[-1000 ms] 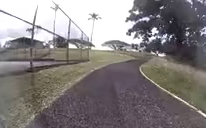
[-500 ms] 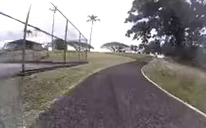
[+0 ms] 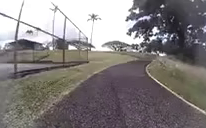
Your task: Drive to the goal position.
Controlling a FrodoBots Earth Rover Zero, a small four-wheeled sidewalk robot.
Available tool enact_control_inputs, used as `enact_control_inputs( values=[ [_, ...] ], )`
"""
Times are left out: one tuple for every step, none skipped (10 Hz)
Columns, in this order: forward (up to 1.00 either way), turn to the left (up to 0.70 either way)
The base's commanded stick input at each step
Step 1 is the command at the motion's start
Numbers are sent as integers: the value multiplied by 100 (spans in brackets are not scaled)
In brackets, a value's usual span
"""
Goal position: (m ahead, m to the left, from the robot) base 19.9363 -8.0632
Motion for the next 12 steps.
enact_control_inputs(
  values=[
    [85, -34],
    [85, -34],
    [85, -34],
    [85, -34],
    [85, -34],
    [85, -34],
    [85, -34],
    [85, -34],
    [85, -34],
    [85, -33],
    [85, -26],
    [85, -5]
  ],
)
